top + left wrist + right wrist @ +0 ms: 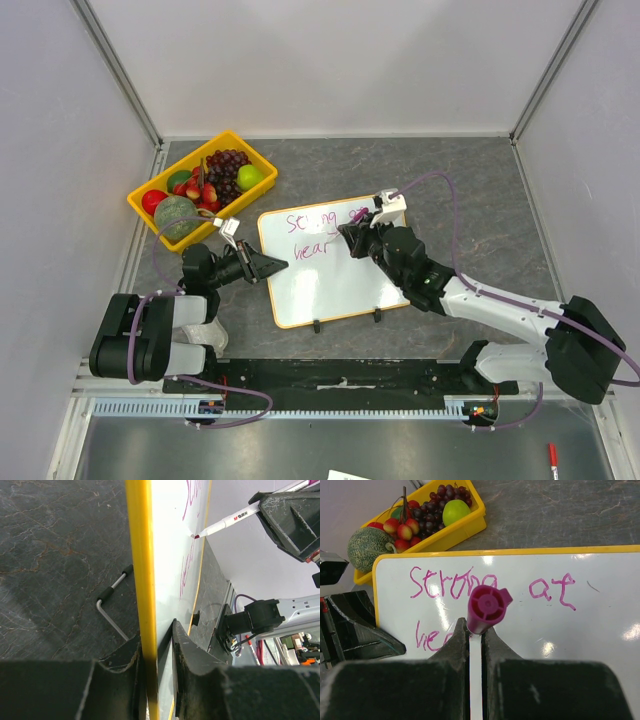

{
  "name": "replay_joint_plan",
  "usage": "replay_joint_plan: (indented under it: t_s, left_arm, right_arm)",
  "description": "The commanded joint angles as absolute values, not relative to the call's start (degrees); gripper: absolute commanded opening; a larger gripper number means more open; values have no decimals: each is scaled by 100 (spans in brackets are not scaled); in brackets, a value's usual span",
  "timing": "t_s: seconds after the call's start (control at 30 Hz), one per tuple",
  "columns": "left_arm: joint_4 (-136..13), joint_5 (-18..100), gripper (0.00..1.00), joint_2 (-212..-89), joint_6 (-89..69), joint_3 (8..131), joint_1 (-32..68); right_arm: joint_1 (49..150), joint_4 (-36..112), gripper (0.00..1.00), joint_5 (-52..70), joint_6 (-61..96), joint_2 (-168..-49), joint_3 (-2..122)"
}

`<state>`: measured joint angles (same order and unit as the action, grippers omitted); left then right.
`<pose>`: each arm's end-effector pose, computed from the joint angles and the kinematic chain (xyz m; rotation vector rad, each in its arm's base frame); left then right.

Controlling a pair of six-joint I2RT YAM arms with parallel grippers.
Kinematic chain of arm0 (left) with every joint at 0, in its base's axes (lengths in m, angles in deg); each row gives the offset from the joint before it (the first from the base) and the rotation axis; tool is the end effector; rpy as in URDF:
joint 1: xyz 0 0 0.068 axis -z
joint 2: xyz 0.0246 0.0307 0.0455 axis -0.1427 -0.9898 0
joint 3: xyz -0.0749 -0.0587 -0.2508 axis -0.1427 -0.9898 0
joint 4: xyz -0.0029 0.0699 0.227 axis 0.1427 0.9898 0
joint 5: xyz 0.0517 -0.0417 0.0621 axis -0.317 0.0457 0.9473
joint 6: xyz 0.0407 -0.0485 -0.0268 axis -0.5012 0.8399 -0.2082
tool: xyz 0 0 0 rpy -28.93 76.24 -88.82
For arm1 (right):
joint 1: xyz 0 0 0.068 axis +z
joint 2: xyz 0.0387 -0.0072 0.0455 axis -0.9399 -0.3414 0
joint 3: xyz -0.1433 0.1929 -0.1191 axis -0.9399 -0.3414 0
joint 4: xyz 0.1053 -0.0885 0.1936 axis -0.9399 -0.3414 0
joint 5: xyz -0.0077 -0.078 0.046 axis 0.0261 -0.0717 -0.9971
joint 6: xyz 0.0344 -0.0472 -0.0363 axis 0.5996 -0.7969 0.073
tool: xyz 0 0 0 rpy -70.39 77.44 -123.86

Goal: Write a sentence on the whiteboard
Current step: Pick up the sentence from the whiteboard.

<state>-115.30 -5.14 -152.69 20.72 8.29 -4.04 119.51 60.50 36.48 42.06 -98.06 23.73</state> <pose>0.2065 -0.0604 0.1702 0.1452 1.8873 -1.3924 0.1945 0.1989 0.2750 -0.0218 1.7845 0.7402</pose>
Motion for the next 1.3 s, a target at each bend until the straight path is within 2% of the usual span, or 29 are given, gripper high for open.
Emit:
replay_joint_plan:
  t_s: [0.0,0.6,1.27]
  left_arm:
    - [-11488,-373,2,-15344,1592,915,-381]
    - [-11480,-372,2,-15353,1592,915,-372]
    - [-11480,-373,2,-15344,1592,915,-381]
  right_arm:
    - [11899,6007,0,3769,4186,-9636,2250]
    - [11899,6060,0,3725,4239,-9293,2294]
    - [11899,6104,0,3752,4239,-9653,2206]
